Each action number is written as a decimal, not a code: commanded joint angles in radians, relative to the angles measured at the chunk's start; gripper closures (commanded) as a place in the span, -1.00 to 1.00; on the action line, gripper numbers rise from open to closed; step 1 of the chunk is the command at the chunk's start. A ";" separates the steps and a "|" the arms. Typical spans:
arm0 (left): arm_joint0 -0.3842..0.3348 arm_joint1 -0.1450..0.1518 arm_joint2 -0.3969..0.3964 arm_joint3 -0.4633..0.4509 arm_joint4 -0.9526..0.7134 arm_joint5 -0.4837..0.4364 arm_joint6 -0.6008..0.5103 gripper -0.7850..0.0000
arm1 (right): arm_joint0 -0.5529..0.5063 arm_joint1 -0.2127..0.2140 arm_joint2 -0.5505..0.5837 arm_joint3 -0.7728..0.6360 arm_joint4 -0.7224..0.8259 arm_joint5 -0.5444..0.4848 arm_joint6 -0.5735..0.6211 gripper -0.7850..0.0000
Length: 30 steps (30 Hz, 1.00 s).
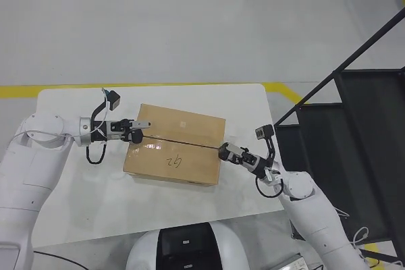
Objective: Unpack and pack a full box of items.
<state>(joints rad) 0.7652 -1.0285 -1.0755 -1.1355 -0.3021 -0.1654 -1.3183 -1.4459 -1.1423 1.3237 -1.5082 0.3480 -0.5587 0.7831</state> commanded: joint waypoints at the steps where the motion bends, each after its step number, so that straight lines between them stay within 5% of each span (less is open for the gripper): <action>1: 0.000 0.000 0.000 0.000 0.000 0.000 0.000 -1.00 | 0.010 -0.002 -0.012 -0.001 -0.018 0.014 -0.010 -1.00; 20: 0.000 0.000 0.000 0.000 0.000 0.000 0.000 -1.00 | 0.035 0.010 -0.012 -0.136 -0.384 0.172 -0.122 -1.00; 30: 0.000 0.000 0.000 0.000 0.000 0.000 0.000 -1.00 | -0.016 0.023 0.042 -0.178 -0.412 0.253 -0.118 -1.00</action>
<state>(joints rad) 0.7652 -1.0285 -1.0755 -1.1355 -0.3021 -0.1654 -1.3183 -1.4603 -1.1194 1.3612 -1.6895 -0.0729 -0.3119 0.6690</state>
